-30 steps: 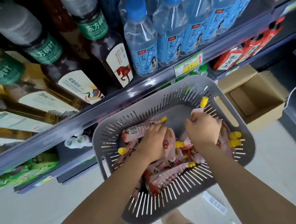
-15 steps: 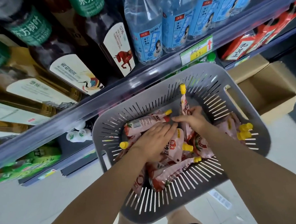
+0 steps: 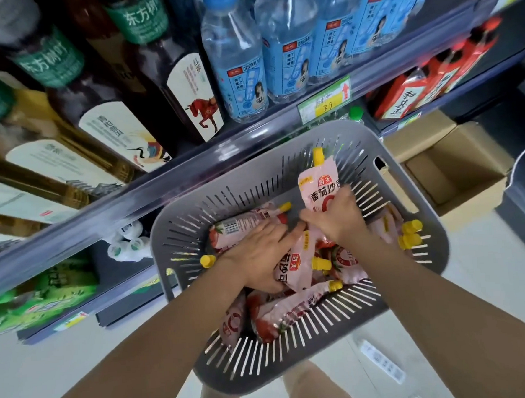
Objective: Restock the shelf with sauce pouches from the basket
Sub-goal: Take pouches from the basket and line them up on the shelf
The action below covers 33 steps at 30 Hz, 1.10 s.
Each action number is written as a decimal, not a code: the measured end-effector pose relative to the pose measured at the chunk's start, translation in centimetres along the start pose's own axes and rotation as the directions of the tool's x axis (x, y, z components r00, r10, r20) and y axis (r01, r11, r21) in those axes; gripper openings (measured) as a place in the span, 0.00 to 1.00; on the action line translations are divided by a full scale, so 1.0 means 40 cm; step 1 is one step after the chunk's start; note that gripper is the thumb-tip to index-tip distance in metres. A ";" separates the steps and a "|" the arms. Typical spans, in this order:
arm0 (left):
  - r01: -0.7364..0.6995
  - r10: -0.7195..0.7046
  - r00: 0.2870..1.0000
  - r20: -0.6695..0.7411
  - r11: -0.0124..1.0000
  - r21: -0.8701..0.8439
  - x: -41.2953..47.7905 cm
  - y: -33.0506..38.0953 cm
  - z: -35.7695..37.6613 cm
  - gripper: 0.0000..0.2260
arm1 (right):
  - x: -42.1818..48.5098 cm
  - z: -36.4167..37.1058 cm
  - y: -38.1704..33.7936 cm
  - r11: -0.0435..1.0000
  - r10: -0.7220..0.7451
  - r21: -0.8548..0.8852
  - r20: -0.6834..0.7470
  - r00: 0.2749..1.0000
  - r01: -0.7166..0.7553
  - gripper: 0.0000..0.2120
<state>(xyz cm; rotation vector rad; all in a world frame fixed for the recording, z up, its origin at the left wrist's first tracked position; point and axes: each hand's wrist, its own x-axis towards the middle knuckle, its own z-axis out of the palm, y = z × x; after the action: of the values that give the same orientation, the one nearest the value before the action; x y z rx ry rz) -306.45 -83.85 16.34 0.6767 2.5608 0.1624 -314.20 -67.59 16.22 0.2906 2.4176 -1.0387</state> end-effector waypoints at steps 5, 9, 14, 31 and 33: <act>0.027 -0.048 0.989 -0.138 0.988 -0.155 -0.074 0.067 -0.079 0.57 | -0.051 -0.043 -0.060 0.996 -0.091 -0.035 -0.128 0.988 0.087 0.41; 0.034 -0.083 0.980 -0.181 0.965 -0.258 -0.148 0.096 -0.145 0.56 | -0.121 -0.079 -0.104 0.998 -0.053 -0.027 -0.244 0.968 0.048 0.46; 0.065 -0.202 0.928 -0.314 0.915 -0.398 -0.286 0.085 -0.211 0.56 | -0.250 -0.104 -0.186 0.999 -0.022 0.031 -0.425 0.905 0.038 0.46; -0.080 -0.626 0.228 -0.746 0.751 -0.655 -1.058 -0.053 -0.433 0.53 | -0.867 0.038 -0.729 0.738 -0.474 0.074 -0.651 0.593 0.671 0.43; -0.095 -0.647 0.166 -0.744 0.740 -0.665 -1.121 -0.069 -0.458 0.54 | -0.907 0.053 -0.795 0.699 -0.490 0.112 -0.645 0.587 0.707 0.45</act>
<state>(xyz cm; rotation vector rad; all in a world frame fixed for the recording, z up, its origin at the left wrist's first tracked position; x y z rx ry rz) -282.37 -108.14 50.72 -0.4809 3.3476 1.7172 -294.26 -91.10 53.40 -0.1925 2.9407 -1.9714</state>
